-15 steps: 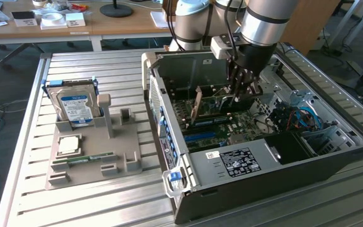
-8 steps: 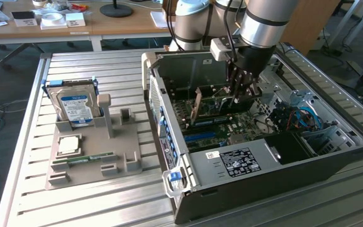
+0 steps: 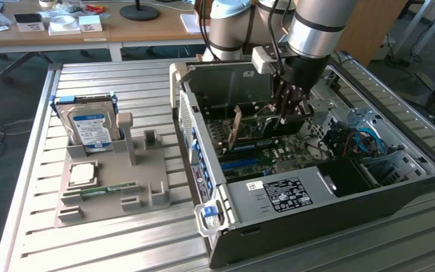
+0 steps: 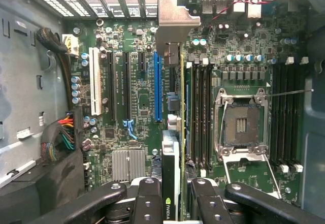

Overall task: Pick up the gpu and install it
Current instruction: 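Insert the gpu into the slot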

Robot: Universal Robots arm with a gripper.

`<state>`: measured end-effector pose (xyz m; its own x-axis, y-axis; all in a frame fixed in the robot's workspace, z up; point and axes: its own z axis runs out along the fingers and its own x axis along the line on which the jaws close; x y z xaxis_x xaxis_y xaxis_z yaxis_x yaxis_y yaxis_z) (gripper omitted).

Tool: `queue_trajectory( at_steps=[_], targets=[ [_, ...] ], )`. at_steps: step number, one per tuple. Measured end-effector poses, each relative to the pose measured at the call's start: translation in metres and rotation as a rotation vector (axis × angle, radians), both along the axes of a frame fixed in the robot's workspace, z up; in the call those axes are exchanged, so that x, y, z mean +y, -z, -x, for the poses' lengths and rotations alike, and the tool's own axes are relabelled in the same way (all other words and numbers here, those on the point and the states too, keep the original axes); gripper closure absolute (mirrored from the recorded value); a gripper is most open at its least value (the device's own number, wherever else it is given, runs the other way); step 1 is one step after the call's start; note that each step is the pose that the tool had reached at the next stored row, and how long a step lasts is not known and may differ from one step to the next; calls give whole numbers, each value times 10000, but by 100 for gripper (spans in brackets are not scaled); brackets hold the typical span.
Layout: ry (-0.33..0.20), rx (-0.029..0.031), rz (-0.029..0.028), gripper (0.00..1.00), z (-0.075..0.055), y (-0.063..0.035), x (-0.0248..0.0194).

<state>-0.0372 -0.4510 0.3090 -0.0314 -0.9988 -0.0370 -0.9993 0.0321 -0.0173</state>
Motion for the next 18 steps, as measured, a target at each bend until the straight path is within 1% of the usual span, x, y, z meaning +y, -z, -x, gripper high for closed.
queue_trajectory(
  at_steps=[10,14,18],
  targets=[
    [-24,-1,-2,73,0,18,0],
    [-61,-1,-1,73,0,35,-17],
    [-99,0,0,73,0,59,-20]
  ],
)
